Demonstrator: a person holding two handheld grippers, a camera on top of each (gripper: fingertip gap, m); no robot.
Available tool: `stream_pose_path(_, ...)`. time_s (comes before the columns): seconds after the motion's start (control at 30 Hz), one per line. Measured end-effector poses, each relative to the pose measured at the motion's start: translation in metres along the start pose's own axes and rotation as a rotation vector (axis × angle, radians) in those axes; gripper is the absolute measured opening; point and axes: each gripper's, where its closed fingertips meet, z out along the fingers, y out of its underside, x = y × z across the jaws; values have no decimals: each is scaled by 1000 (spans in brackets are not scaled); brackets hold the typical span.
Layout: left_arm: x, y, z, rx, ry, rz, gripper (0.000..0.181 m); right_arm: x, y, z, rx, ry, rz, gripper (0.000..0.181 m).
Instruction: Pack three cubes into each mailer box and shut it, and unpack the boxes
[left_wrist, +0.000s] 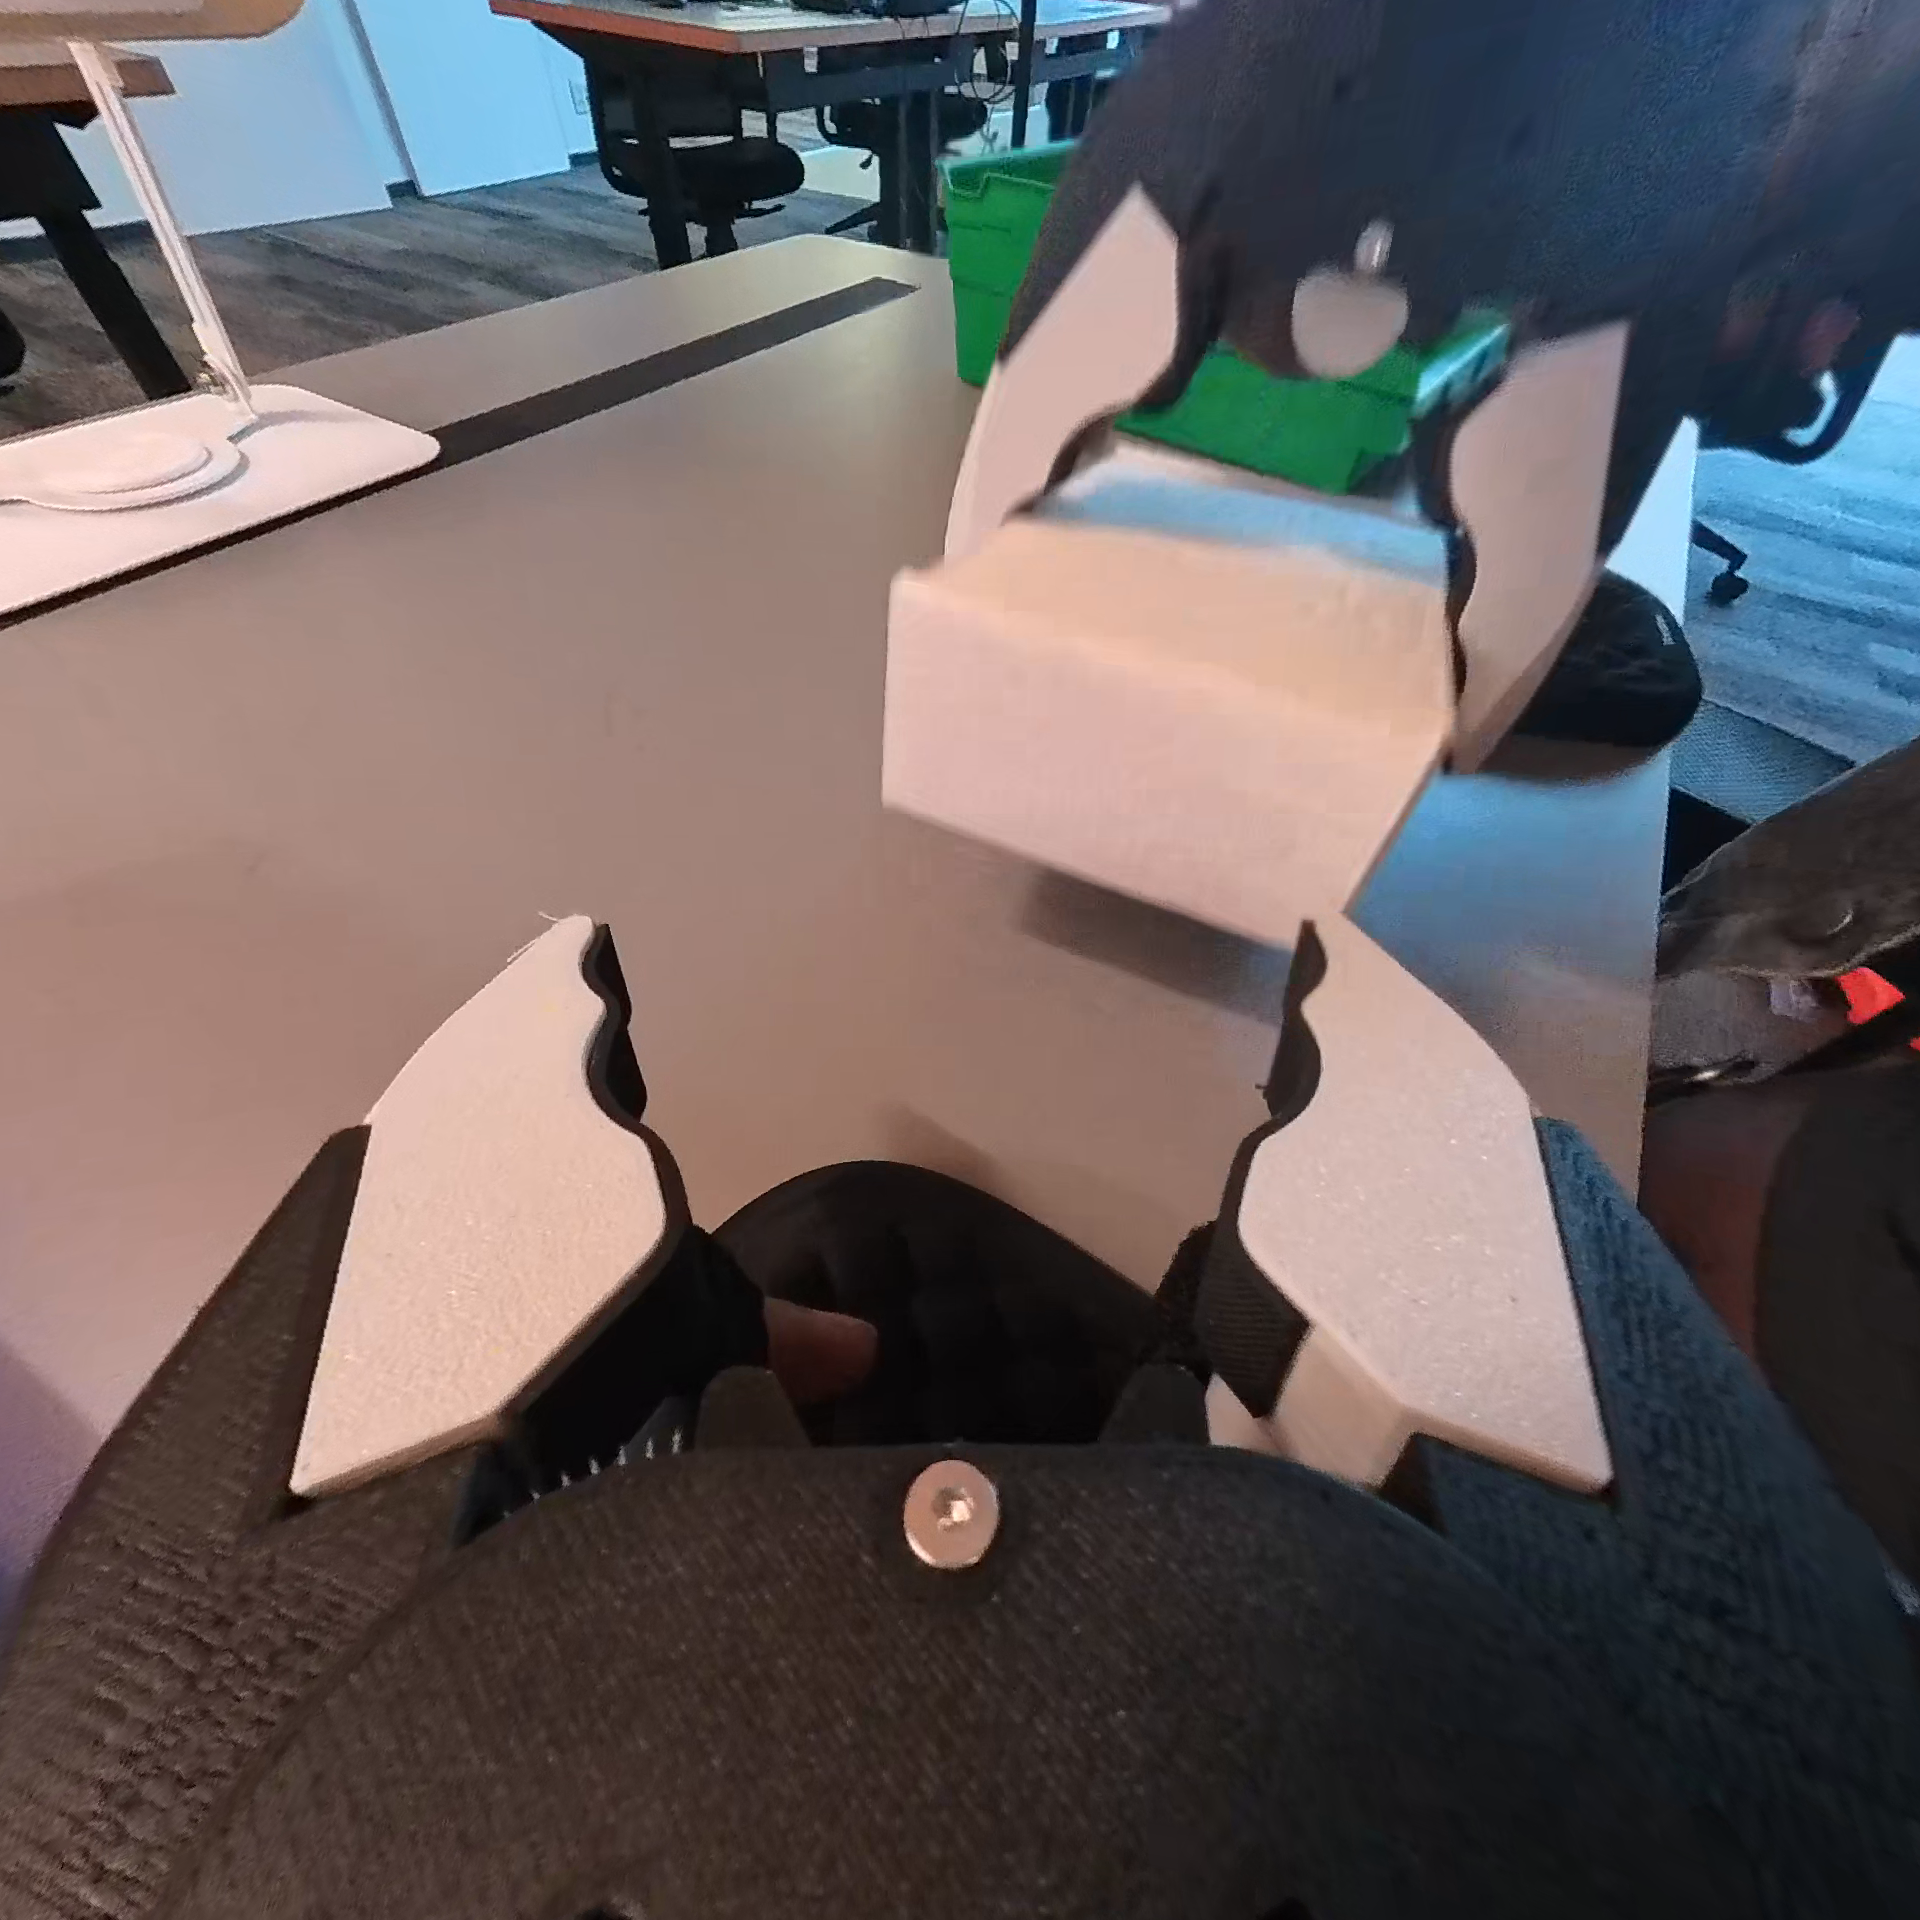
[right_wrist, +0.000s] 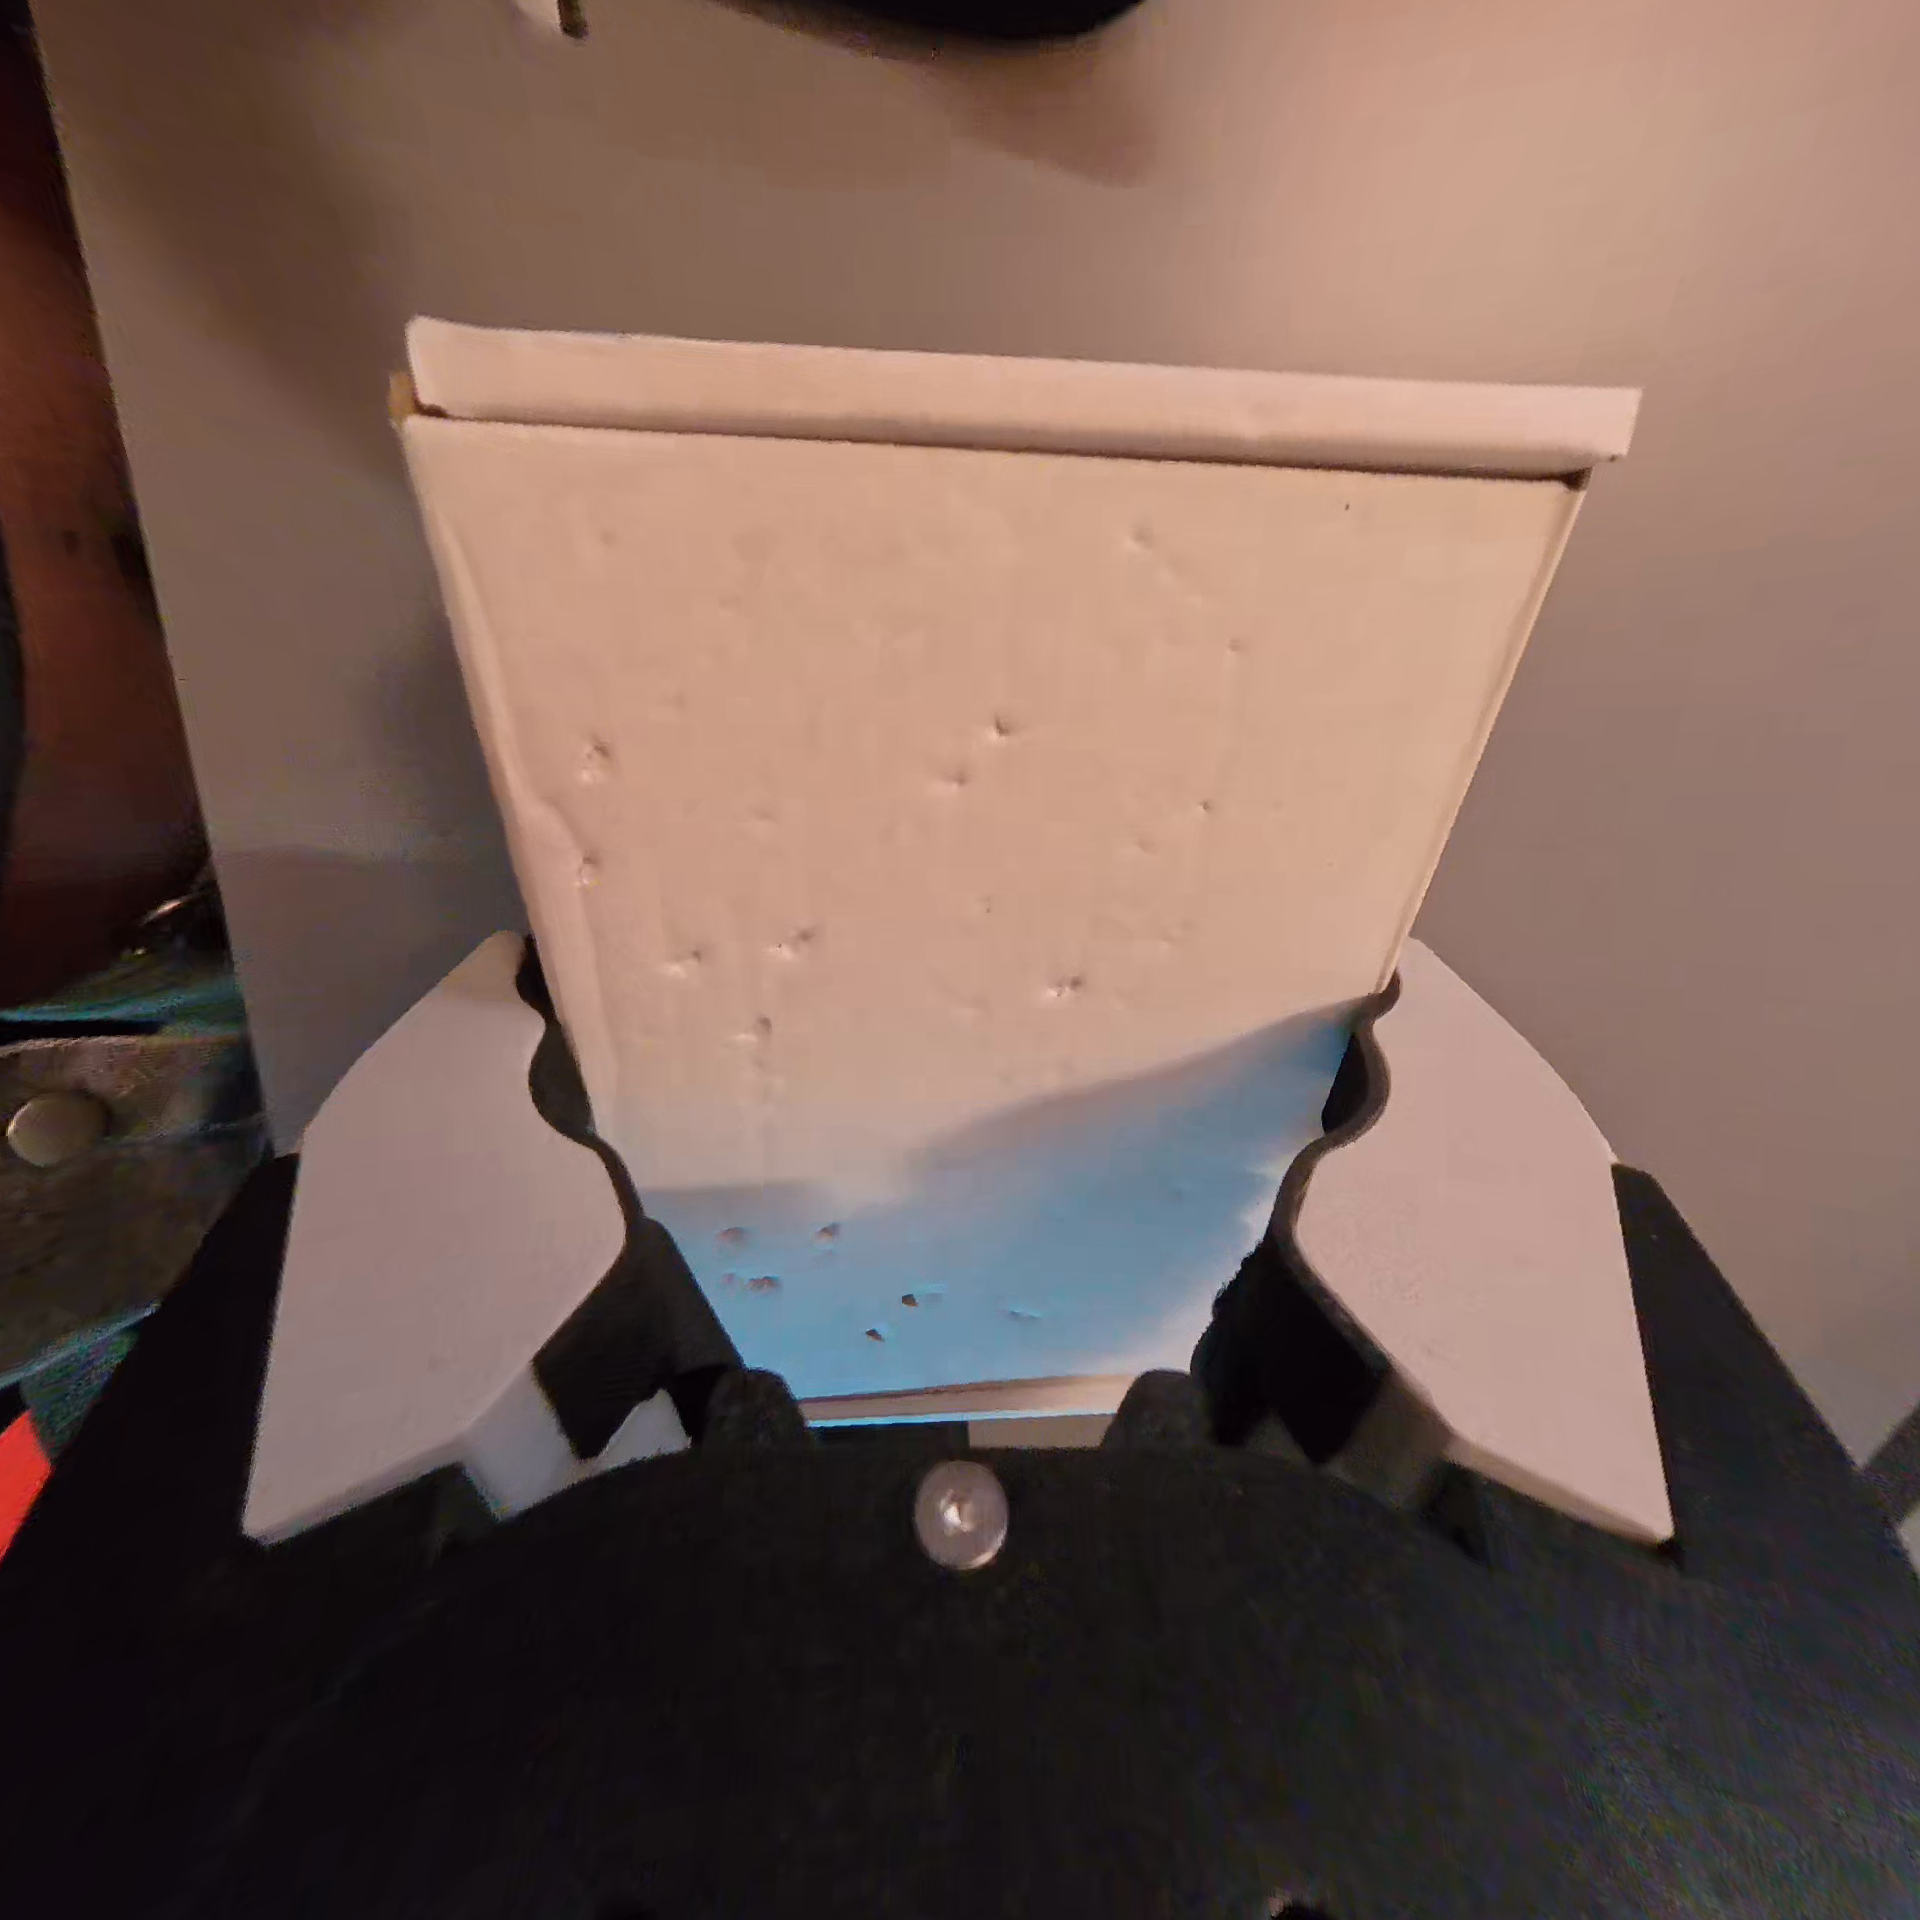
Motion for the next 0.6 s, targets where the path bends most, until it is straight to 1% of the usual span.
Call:
stream_pose_path(0.07, -1, 1, 0, -6, -1, -5, 118, 10, 11, -20, 4, 31, 15, 140)
stream_pose_path(0.13, -1, 1, 1, -12, -3, -8, 118, 21, 28, -41, -16, 80, 27, 140)
stream_pose_path(0.2, -1, 2, 1, -19, -5, -8, 117, 32, 47, -63, -25, 121, 59, 140)
stream_pose_path(0.27, -1, 3, 2, -30, -6, -8, 116, 43, 74, -84, -38, 164, 94, 140)
stream_pose_path(0.37, -3, 5, 4, -54, -12, -15, 115, 56, 128, -118, -95, 209, 178, 140)
stream_pose_path(0.5, -3, 9, 7, -92, -10, -28, 115, 76, 208, -163, -165, 291, 285, 139)
stream_pose_path(0.6, -6, 13, 9, -123, -17, -46, 115, 84, 269, -173, -223, 298, 348, 139)
